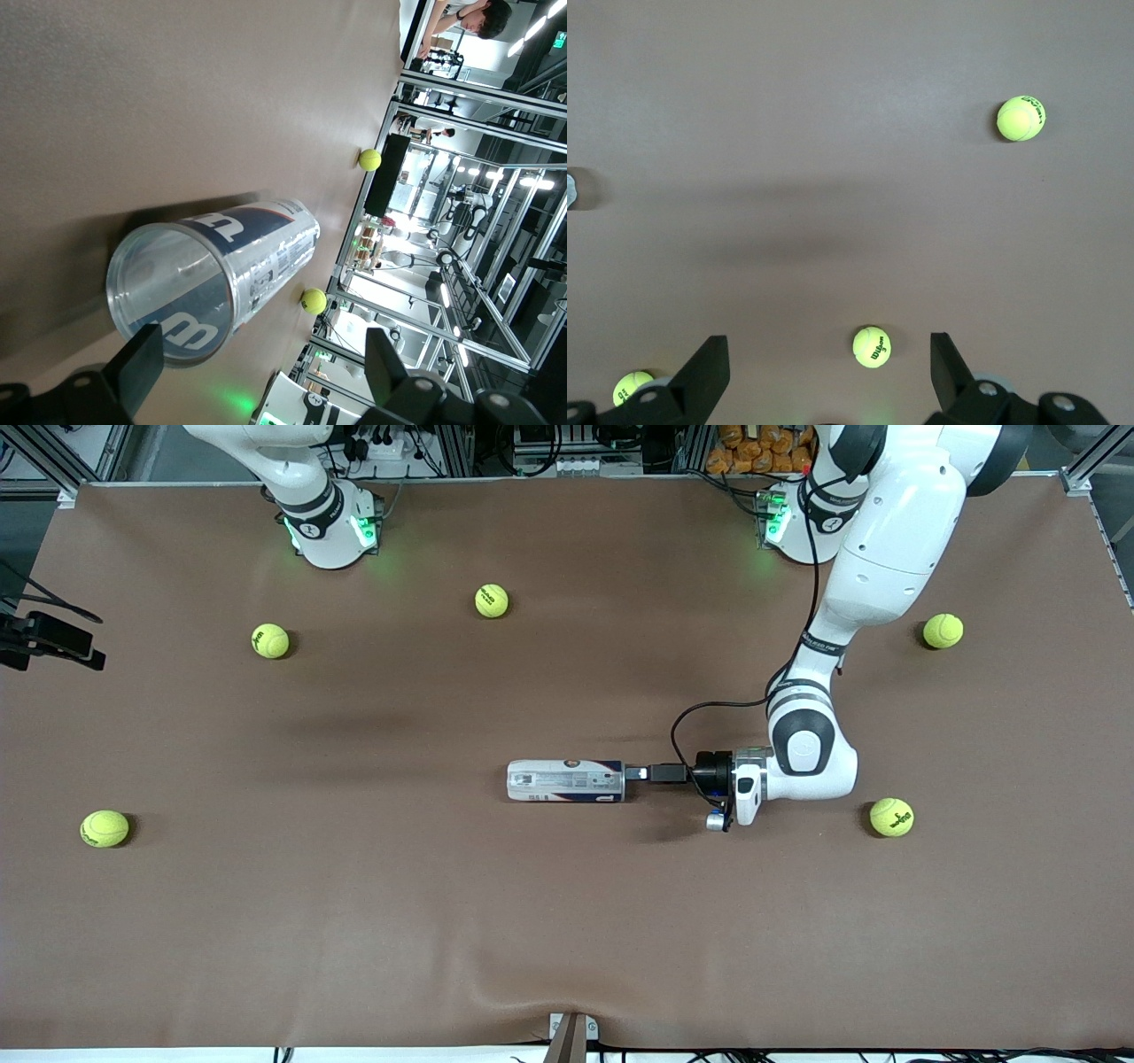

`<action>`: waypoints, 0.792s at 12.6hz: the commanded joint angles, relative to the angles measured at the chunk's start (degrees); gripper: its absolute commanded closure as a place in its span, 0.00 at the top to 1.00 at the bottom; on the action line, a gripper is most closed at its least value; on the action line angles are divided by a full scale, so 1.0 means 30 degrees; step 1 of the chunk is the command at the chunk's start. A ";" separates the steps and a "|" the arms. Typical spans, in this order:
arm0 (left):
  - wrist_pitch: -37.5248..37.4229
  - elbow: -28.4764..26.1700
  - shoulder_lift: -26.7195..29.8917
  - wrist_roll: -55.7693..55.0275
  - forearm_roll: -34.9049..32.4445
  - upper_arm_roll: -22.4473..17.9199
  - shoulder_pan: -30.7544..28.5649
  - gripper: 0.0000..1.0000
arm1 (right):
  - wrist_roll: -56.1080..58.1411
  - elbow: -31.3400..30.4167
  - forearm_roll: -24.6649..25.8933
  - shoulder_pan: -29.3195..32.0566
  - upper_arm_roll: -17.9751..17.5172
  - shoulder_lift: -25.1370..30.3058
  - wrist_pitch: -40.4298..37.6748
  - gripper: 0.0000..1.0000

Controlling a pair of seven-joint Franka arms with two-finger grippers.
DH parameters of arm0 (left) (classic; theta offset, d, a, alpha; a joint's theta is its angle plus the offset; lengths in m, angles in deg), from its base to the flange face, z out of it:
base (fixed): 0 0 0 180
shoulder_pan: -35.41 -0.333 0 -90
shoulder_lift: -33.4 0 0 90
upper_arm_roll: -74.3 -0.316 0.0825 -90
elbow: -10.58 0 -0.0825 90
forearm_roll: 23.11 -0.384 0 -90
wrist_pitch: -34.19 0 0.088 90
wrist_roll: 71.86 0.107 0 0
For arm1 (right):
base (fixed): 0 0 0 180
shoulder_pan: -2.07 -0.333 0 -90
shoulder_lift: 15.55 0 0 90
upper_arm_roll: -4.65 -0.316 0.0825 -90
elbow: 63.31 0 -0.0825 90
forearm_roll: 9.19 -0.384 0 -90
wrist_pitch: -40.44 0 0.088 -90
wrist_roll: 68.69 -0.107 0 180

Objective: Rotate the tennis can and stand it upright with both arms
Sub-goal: 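Align the open left gripper around the can's metal-lid end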

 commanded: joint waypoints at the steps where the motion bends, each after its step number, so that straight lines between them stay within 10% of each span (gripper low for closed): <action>1: 0.0466 0.0018 -0.0062 0.0323 0.0517 -0.0016 0.0229 1.00 | -0.1482 -0.1168 -0.0262 -0.0496 -0.0167 0.1089 0.0167 1.00; 7: 0.0496 0.0868 -0.0708 0.0323 0.0983 -0.0016 0.0610 0.61 | -0.1782 -0.1140 -0.0291 -0.0645 -0.0166 0.1295 0.0548 1.00; 10: 0.0496 0.0927 -0.0883 0.0352 0.1777 -0.0045 0.1079 0.59 | -0.1518 -0.0994 -0.0291 -0.0645 -0.0049 0.1411 0.0226 1.00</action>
